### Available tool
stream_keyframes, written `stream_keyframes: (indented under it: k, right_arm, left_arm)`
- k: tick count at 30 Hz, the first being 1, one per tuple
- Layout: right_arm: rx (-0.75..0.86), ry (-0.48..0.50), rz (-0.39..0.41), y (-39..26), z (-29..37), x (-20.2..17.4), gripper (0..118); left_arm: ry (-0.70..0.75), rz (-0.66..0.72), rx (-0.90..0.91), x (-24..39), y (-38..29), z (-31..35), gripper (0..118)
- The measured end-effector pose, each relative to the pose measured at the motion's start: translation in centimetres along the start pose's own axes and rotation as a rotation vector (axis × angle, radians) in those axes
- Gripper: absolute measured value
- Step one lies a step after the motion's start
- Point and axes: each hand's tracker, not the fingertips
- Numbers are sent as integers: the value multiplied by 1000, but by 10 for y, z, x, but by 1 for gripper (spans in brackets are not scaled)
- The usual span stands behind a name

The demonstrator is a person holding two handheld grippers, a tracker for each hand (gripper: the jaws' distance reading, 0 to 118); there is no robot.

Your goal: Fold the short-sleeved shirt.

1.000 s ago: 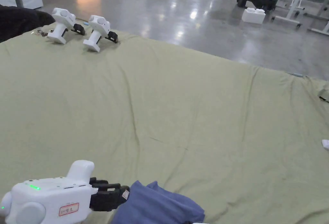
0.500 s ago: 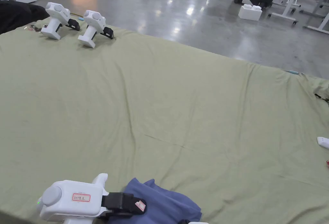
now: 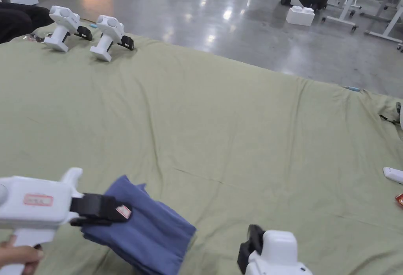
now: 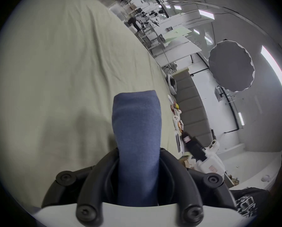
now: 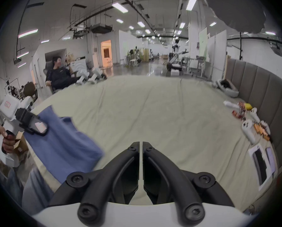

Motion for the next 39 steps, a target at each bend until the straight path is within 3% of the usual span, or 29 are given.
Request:
stream_keyframes:
  k: [7,13,22,25,28,31,35,39]
  right_arm:
    - [137,-107,-17,69,-1,49,5]
    - [168,-177,-40,90,1,80,5]
    - [119,-215,-73,72,-5,94,5]
    - [101,-212,-79,66,-8,93,5]
    - [93,-208,-76,65,-9,93,5]
    - [94,-207,-78,67,-10,94,5]
    - [110,-208,-78,74,-8,94,5]
    - [124,-206,-82,80,-7,93,5]
  left_arm:
    - [215,66,78,-37,56,101,28]
    - [417,127,63,-67,81,156,28]
    - [718,208,26,-119,100,152,32]
    - [865,146,67,-121,100,150,70]
    - [941,157,112,-99,94,155,71]
    - [1017,55,199,-72,91,160,71]
    - [961,-99,362,-32,86,153,71]
    - [899,-294,476,25,63,104,71]
